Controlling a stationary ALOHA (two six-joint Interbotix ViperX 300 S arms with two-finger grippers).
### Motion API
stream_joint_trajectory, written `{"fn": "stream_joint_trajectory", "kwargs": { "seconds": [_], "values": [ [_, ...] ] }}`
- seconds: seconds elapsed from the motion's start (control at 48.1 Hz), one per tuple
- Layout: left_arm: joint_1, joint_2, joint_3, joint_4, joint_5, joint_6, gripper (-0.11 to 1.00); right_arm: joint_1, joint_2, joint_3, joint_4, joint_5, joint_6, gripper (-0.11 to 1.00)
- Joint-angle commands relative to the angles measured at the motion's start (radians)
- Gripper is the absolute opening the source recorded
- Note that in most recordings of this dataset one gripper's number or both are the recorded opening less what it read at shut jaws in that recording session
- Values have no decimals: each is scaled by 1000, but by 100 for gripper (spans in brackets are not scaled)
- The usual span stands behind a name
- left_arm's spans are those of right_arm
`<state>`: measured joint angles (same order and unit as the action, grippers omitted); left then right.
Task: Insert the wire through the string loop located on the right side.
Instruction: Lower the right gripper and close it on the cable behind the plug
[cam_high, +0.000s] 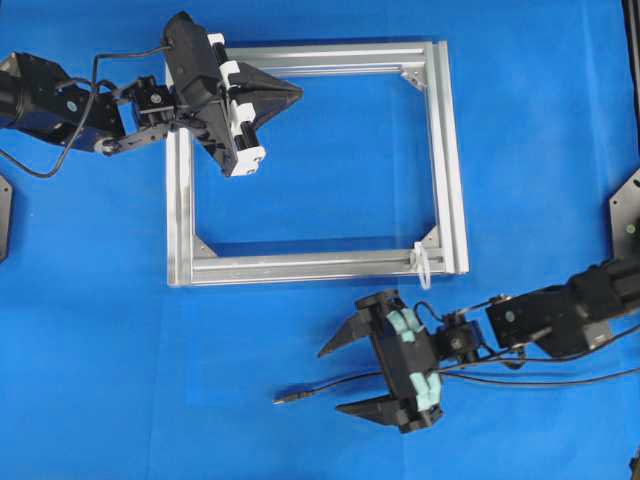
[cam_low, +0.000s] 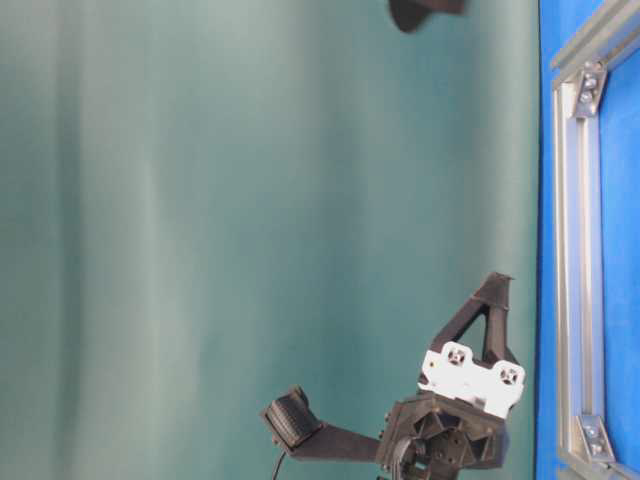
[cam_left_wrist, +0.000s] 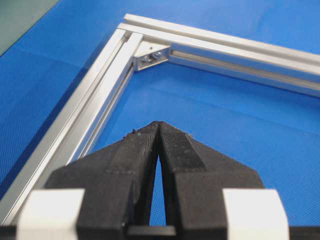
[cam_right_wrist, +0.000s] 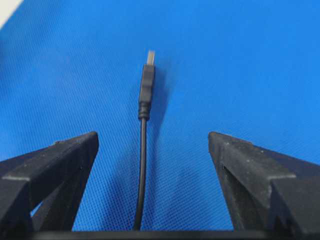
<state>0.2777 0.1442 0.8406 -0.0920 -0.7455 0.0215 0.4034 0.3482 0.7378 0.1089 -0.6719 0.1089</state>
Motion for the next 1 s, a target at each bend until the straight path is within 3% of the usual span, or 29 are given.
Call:
{"fn": "stream_joint_trajectory", "kwargs": {
  "seconds": [0.0,0.333,0.416,0.603,0.707,0.769,0.977],
  "values": [
    [3,-29,-6,3,-3,-2,0,5,0,-28,9,3,2,87],
    [3,-29,-6,3,-2,-2,0,5,8,-34,14,20,2,79],
    [3,-29,-6,2,-2,-2,0,5,8,-37,15,31,2,70],
    [3,-29,-6,3,-2,-3,0,5,8,-35,12,34,-3,21],
    [3,-29,-6,3,-2,-3,0,5,9,-37,11,32,-5,1],
    [3,-29,-6,3,-2,-3,0,5,8,-35,11,32,-5,-4],
    [3,-29,-6,3,-2,-3,0,5,9,-37,9,32,-5,-4]
  ]
}}
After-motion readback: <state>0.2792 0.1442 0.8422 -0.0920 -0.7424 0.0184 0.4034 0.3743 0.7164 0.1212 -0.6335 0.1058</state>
